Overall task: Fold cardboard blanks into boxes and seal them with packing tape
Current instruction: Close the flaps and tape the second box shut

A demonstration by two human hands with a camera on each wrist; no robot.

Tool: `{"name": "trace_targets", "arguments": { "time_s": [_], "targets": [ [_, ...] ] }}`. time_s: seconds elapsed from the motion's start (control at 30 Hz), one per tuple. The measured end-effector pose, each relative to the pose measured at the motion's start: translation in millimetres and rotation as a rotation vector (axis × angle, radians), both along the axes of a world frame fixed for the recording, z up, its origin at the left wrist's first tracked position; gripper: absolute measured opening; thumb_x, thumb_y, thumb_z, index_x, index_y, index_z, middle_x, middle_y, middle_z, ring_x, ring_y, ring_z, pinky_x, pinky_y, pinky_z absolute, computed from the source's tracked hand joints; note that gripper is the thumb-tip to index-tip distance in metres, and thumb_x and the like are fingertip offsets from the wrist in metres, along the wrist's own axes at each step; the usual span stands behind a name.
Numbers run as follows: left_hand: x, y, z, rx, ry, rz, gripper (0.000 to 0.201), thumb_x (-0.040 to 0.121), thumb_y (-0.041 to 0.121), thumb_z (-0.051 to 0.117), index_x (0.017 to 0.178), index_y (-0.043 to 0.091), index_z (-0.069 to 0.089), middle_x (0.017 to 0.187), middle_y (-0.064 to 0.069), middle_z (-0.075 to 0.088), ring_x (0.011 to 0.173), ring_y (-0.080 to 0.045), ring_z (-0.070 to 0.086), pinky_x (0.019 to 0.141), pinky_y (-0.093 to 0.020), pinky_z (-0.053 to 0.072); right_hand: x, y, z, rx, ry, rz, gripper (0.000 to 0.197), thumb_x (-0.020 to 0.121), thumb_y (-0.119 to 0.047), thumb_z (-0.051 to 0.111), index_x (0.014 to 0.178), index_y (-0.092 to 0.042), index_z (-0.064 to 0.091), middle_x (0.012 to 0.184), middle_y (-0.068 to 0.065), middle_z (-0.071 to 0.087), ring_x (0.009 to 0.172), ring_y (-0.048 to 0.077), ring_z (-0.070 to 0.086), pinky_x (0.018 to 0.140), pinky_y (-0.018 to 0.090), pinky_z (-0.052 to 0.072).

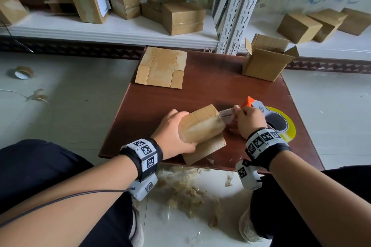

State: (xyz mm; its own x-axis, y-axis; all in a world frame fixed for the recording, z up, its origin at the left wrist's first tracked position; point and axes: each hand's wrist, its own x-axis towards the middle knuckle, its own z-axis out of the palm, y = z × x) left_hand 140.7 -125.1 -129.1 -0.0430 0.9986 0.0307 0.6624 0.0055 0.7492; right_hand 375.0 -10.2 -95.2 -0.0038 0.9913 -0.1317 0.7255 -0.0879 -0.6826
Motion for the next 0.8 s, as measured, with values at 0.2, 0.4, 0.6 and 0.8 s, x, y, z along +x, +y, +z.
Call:
{"name": "trace_targets", "arguments": {
  "time_s": [0.2,0.4,0.6,0.8],
  "targets": [
    [3.4,-3.5,16.9,0.152,-0.07,0.023,0.086,0.059,0.045,0.086,0.136,0.023,0.055,0.114,0.009,0.045,0.112,-0.012,0.052,0.101,-0.03,0.048,-9.2,-4.3,13.6,-0.009,0.031,0.012,0.05,0.108,-0.04,0.051,0.067,-0.011,0.052,0.065,0.004,0.052,0.064,0.022,0.047,0.063,0.036,0.032],
    [6.5,-6.0,40.7,0.258,-0.104,0.029,0.089,0.061,0.034,0.091,0.141,0.017,0.053,0.114,0.009,0.047,0.112,-0.009,0.052,0.099,-0.02,0.044,-20.6,-11.3,15.5,-0.147,0.444,-0.041,0.056,0.078,-0.045,0.058,0.094,0.007,0.068,0.077,0.012,0.053,0.073,0.027,0.051,0.068,0.043,0.048],
    [2.0,-3.0,63.5,0.298,-0.077,-0.033,0.089,0.062,0.034,0.089,0.143,0.019,0.054,0.119,0.007,0.05,0.114,-0.011,0.054,0.1,-0.026,0.048,-15.2,-10.8,22.5,-0.31,0.672,-0.046,0.027,0.1,-0.017,0.059,0.088,-0.012,0.082,0.09,0.013,0.063,0.084,0.028,0.057,0.078,0.045,0.051],
    [-7.4,3.1,83.1,0.299,-0.067,-0.079,0.095,0.065,0.035,0.09,0.15,0.019,0.05,0.121,0.009,0.05,0.111,-0.008,0.055,0.094,-0.015,0.043,-10.9,-11.6,35.9,-0.151,0.705,-0.042,0.022,0.088,-0.017,0.071,0.109,-0.018,0.079,0.099,0.017,0.078,0.085,0.03,0.069,0.083,0.05,0.059]
  ]
}}
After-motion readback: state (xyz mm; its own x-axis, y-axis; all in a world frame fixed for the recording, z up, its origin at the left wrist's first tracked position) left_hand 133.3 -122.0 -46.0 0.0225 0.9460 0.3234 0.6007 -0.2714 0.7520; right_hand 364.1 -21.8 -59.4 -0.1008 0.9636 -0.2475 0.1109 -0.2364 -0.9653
